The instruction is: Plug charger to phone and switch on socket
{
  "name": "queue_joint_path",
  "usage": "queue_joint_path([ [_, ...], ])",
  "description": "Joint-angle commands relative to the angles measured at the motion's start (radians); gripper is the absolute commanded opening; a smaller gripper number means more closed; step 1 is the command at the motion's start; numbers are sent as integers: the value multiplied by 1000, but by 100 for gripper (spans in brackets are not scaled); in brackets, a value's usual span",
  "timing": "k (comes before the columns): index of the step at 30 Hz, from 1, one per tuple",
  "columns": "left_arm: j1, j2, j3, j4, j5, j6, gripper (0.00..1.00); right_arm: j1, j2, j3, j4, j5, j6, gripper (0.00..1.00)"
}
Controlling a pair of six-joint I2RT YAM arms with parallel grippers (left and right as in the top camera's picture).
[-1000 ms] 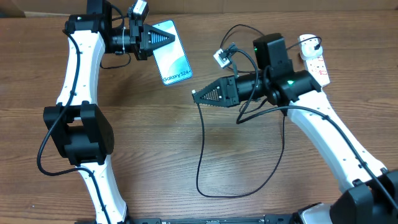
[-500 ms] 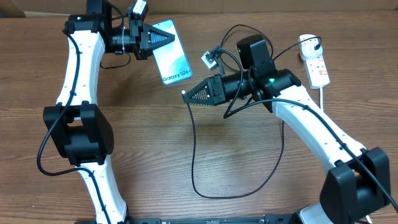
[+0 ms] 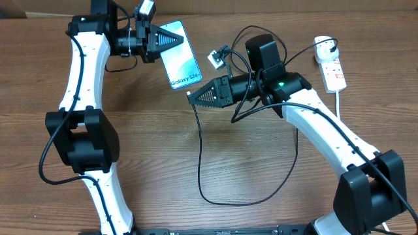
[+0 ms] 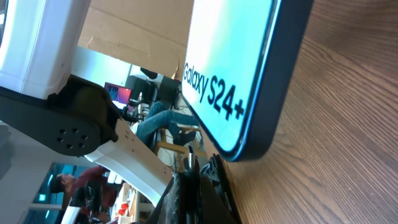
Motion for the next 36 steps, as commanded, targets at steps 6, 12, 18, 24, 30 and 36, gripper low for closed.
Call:
queue_joint_path([
  [6,-7,-10,13,-7,61,-21,4,5,3,2,58,-7,40,4],
  [12,-7,-10,13,-8,61,-21,4,5,26,2,67,-4,45,4],
  [18,-7,-10,13,-12,61,-21,4,5,58,2,68,-8,48,4],
  [24,-7,-10,13,-11,61,-21,4,5,58,2,104,-47,49,4],
  [30,-6,-10,13,-11,61,-21,4,4,58,2,105,-89,48,4],
  [36,-6,-10,13,-11,61,-21,4,4,57,2,105,-106,48,4],
])
